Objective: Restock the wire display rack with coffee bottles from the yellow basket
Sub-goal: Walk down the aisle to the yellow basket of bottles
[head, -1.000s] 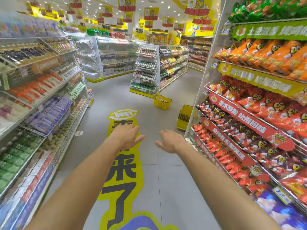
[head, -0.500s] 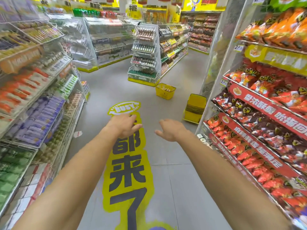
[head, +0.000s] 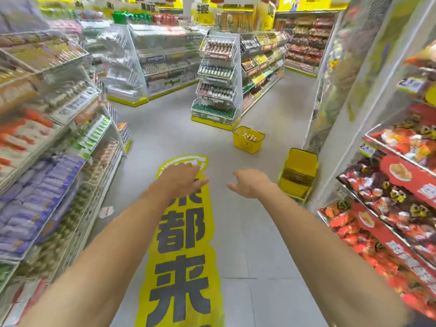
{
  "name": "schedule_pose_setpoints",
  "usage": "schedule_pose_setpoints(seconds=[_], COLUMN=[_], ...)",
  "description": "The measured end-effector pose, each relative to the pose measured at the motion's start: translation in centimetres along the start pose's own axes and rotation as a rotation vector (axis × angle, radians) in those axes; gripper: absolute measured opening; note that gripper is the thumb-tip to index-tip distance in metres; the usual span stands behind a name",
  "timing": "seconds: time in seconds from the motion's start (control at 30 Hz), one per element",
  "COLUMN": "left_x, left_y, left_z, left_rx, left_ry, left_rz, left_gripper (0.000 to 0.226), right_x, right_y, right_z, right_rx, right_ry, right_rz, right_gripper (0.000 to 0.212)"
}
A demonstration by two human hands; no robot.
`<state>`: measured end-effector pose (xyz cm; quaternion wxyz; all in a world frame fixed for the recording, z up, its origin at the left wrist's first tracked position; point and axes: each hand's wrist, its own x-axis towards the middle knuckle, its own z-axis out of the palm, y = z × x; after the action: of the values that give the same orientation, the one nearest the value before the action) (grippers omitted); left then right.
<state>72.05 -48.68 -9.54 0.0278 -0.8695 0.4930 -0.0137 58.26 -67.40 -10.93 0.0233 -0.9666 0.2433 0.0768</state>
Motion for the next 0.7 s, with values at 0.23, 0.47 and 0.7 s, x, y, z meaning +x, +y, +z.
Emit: schedule_pose_setpoints(seconds=[0.23,0.47,0.7], left_x=[14.9,31.7,50.8], left_y=[-3.1,-8.0,-17.4], left_z=[0.2,3.2,-0.2], left_rx=[-0.038,-0.037,0.015], left_ry=[-0.025,-0.052,-0.023], left_rz=[0.017,0.104,0.09], left_gripper=[0.064,0.069,0.067], right_x=[12.1,27.4,44.1], right_y=[5.1,8.9,11.0], right_z=[-2.4,-3.5,-9.7], right_rx=[0.009,-0.009,0.03], right_ry=[0.005,-0.016,0.047], right_rz=[0.038,0.134,0.185], right_gripper=[0.059,0.06,0.053])
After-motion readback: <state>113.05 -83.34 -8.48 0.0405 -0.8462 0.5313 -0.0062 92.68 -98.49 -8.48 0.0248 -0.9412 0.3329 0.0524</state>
